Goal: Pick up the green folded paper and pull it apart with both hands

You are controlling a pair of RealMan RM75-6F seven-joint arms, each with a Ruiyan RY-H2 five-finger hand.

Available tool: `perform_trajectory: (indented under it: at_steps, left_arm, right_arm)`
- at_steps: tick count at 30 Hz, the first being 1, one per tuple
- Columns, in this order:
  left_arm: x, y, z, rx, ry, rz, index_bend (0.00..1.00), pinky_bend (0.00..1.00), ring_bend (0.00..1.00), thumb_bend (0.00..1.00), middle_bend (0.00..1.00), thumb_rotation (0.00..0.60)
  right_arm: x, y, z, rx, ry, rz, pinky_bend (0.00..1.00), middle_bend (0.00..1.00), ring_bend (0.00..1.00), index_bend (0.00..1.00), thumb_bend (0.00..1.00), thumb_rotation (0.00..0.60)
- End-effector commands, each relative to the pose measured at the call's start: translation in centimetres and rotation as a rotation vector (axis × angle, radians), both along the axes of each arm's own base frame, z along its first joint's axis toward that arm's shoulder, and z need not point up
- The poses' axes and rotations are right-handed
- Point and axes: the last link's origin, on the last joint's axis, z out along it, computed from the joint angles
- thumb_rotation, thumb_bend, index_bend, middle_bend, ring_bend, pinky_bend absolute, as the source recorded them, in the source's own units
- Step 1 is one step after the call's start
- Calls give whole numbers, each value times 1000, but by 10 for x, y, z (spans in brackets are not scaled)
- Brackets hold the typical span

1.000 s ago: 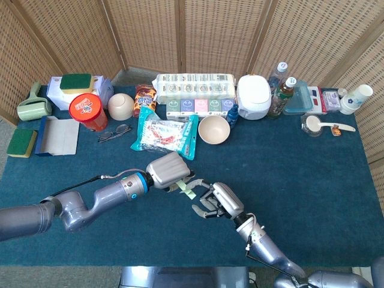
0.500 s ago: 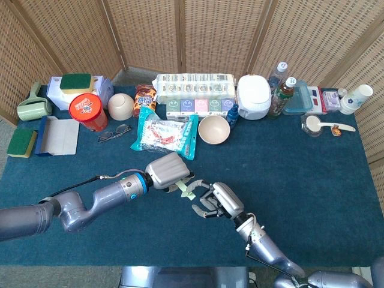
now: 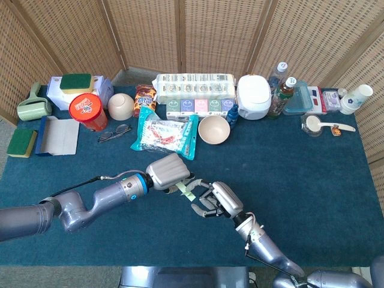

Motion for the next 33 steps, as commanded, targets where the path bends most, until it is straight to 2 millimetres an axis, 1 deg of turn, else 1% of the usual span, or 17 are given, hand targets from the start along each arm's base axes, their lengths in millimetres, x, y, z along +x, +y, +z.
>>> perform_trajectory:
  at_steps: [1, 14, 23, 33]
  left_arm:
    - [0, 0, -1, -2, 0, 0, 650, 1000, 1000, 390, 1000, 600]
    - [3, 0, -4, -9, -1, 1, 649, 1000, 1000, 390, 1000, 600]
    - [4, 0, -5, -7, -6, 3, 650, 1000, 1000, 391, 1000, 600]
    - [5, 1, -2, -5, -12, 11, 649, 1000, 1000, 390, 1000, 600]
  right_arm:
    - [0, 0, 0, 2, 0, 0, 1000, 1000, 1000, 365, 390, 600]
    - [4, 0, -3, 13, 0, 8, 998, 1000, 1000, 353, 390, 600]
    - [3, 0, -3, 17, 4, 3, 997, 1000, 1000, 352, 390, 600]
    - [2, 1, -3, 14, 3, 3, 997, 1000, 1000, 404, 390, 600]
